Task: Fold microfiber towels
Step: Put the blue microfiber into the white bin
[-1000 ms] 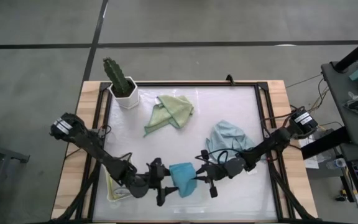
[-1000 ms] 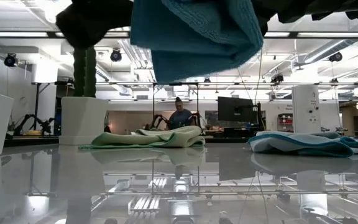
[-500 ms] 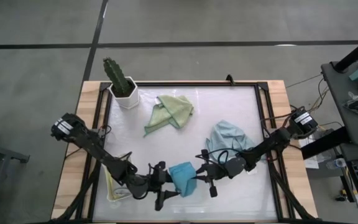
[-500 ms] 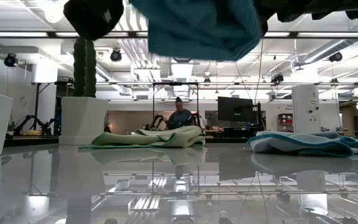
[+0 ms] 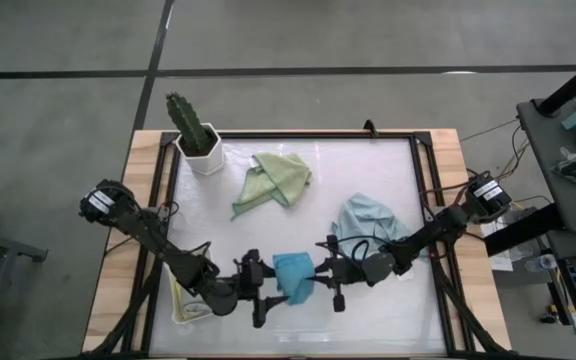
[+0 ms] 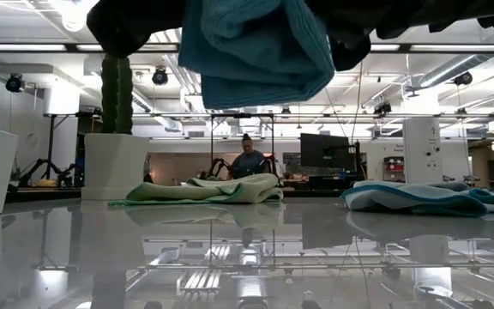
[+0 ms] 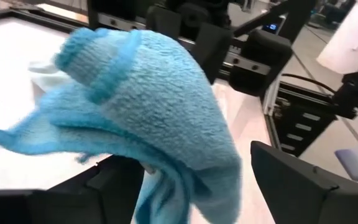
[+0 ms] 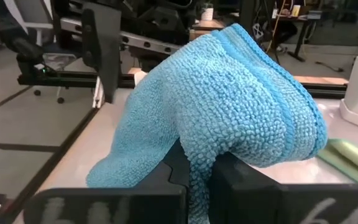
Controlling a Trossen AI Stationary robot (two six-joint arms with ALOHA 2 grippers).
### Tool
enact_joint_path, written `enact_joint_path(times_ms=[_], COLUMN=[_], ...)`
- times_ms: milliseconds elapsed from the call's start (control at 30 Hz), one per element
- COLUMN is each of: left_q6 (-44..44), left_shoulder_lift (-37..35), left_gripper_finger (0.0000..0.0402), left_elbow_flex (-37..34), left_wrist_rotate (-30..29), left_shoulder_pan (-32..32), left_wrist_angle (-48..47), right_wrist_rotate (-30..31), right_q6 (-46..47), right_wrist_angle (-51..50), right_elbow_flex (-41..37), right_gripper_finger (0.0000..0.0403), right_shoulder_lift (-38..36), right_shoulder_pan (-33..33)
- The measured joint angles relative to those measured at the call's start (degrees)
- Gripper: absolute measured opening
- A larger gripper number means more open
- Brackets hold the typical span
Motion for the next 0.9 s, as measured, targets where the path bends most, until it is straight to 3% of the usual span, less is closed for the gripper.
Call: enact_joint_path(times_ms=[433,533,700,900], left_q6=[-0.03,-0.06,-0.22,-2.42], left_shoulder_lift=[0.50,0.63,0.63,0.46], left_gripper_finger=[0.0214,0.0165,0.0029,0.0006], left_elbow_flex=[-0.04,-0.04,0.22,1.45], left_wrist_rotate=[-2.01,-2.21,-2.23,-2.21], left_shoulder_pan=[0.74,0.76,0.74,0.63], left_wrist_angle=[0.56,0.62,1.10,0.94], right_wrist_rotate=[0.02,0.02,-0.07,-0.14], right_q6=[0.84,1.67,2.39,3.60], right_wrist_angle=[0.14,0.22,0.40,-0.03], right_elbow_flex=[0.00,0.00,0.00,0.96], right_gripper_finger=[0.0013,0.0013,0.0019,0.0099], right_shoulder_lift=[0.00,0.00,0.00,0.00], right_shoulder_pan=[0.01,-0.02,-0.02,-0.02])
